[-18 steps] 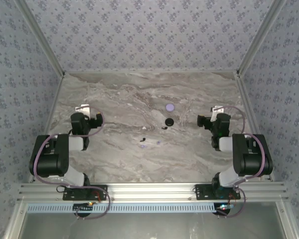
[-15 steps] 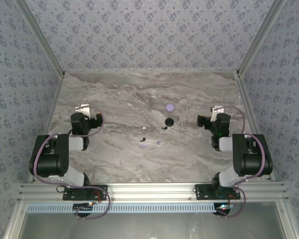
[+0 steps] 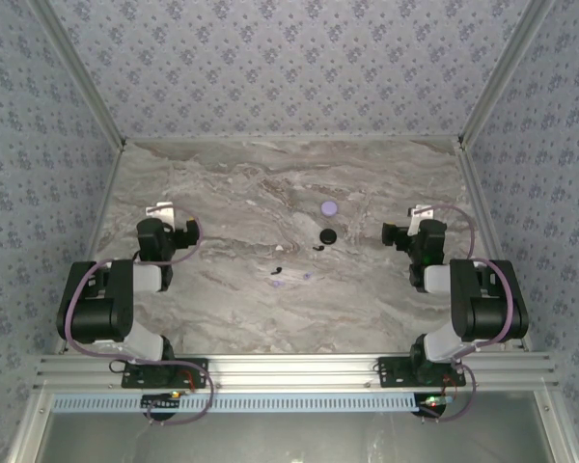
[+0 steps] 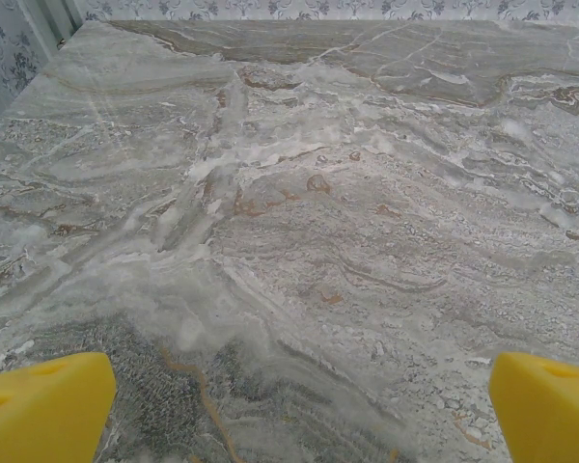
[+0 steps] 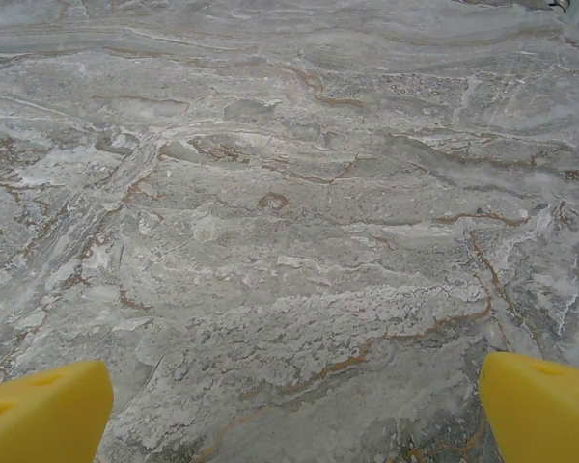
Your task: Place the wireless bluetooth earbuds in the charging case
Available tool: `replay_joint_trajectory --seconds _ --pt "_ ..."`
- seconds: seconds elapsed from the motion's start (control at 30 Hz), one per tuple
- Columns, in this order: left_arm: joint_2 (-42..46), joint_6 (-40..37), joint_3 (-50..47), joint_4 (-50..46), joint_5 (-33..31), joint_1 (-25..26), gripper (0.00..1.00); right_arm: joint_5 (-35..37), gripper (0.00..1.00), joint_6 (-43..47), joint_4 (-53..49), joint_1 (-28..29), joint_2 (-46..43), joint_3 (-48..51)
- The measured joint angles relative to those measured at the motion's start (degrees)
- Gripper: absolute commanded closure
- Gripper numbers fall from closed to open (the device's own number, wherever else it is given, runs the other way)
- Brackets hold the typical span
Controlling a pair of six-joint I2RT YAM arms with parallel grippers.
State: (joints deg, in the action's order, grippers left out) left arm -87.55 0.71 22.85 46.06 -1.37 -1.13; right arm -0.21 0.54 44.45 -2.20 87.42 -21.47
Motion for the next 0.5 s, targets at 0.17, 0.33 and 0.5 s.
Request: replay_joint_trajectory --seconds 0.17,0.33,0.5 --pt "0.0 0.0 0.0 0.0 0.0 0.0 0.01 0.0 0.0 0.0 0.0 0.0 0.0 0.0" --pt "1.8 0.5 0.7 -4.5 -1.4 0.0 0.01 0.2 0.0 0.5 -5.0 0.3 -2.0 -2.3" --pt "9.8 4.1 4.5 -16.2 -4.0 0.0 0.01 1.2 0.0 -1.0 -18.0 0.7 -8.7 -7.7"
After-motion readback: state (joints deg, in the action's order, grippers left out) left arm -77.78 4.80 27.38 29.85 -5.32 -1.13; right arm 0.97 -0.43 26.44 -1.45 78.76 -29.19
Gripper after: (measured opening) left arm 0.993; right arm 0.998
